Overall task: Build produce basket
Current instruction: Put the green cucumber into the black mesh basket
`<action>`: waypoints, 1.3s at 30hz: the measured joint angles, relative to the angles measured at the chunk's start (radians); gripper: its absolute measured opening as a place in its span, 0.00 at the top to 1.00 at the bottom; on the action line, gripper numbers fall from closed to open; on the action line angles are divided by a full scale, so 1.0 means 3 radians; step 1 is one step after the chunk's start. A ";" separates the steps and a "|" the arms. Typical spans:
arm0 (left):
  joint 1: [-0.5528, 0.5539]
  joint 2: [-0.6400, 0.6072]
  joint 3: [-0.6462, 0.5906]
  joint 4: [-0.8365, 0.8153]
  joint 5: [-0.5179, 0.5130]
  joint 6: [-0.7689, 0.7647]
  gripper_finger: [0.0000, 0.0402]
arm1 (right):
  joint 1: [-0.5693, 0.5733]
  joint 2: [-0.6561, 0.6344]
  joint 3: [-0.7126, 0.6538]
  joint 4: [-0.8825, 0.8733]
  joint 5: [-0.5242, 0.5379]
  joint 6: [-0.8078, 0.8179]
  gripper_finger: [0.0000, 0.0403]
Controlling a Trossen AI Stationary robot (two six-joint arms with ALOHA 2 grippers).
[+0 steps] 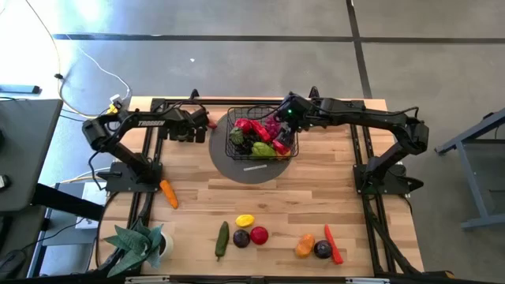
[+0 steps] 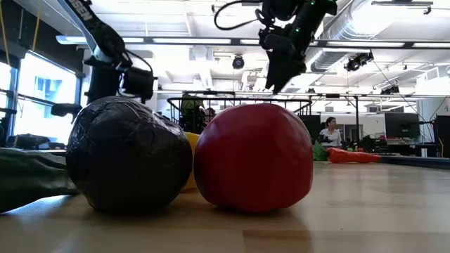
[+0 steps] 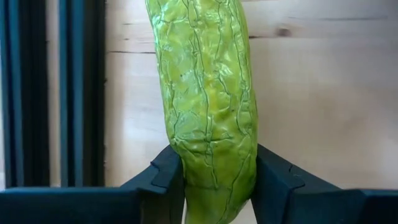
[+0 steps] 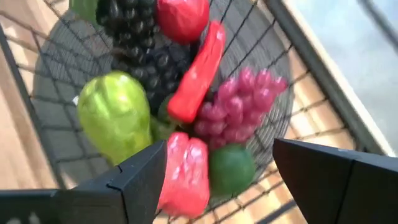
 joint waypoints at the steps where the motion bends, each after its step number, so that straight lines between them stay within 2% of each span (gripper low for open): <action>1: -0.0038 -0.0042 0.0000 0.0001 0.0017 0.0022 0.70 | 0.0000 0.0000 -0.0001 -0.0051 -0.0040 0.0068 0.31; 11: -0.0416 -0.0719 0.0005 0.0147 0.0048 0.0197 0.70 | 0.0194 -0.0001 -0.0001 -0.0273 -0.0163 0.0609 0.31; 21: -0.0664 -0.1414 0.0006 0.0915 0.0065 0.0794 0.70 | 0.0557 -0.0001 0.0000 -0.0262 0.0062 0.1216 0.31; 27: -0.0757 -0.1568 0.0008 0.1504 0.0289 0.1355 0.70 | 0.0784 -0.0001 -0.0001 -0.0262 0.0162 0.1630 0.31; 39: -0.0873 -0.1548 0.0009 0.2387 0.0862 0.2378 0.70 | 0.1306 -0.0001 -0.0001 -0.0283 0.0120 0.2466 0.31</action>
